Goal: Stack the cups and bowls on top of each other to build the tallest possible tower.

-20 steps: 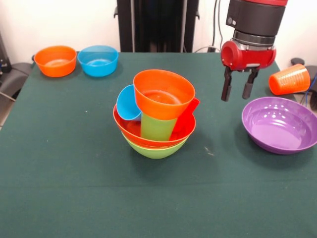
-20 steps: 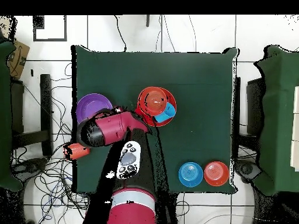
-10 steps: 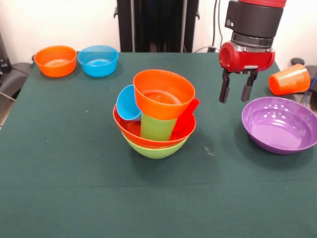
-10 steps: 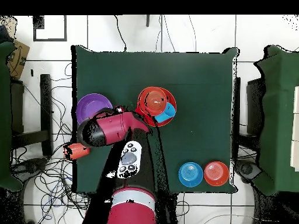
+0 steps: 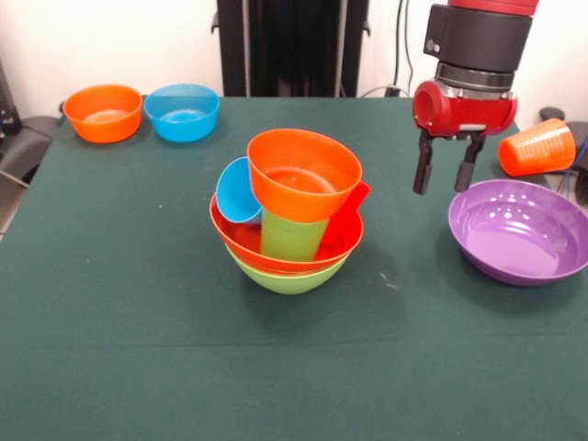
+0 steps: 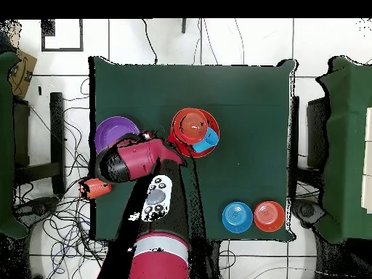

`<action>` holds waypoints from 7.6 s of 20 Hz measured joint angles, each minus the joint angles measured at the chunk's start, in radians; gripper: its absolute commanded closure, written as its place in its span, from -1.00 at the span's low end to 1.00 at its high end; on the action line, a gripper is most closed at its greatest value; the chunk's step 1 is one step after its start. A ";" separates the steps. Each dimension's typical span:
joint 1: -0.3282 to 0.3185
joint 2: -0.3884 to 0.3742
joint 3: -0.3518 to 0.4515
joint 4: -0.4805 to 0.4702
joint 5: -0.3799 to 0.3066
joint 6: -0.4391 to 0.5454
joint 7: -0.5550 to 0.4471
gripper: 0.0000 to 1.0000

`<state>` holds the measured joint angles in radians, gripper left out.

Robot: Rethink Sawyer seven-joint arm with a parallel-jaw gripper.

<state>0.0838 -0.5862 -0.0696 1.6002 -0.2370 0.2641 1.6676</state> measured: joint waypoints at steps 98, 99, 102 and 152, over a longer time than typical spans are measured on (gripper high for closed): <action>0.066 0.182 -0.064 -0.089 0.113 -0.085 0.063 -1.00; 0.066 0.182 -0.064 -0.089 0.116 -0.085 0.063 -1.00; 0.067 0.187 -0.064 -0.089 0.129 -0.085 0.063 -1.00; 0.068 0.215 -0.039 -0.087 0.179 -0.085 0.063 1.00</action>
<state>0.1514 -0.3709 -0.1088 1.5129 -0.0579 0.1791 1.7309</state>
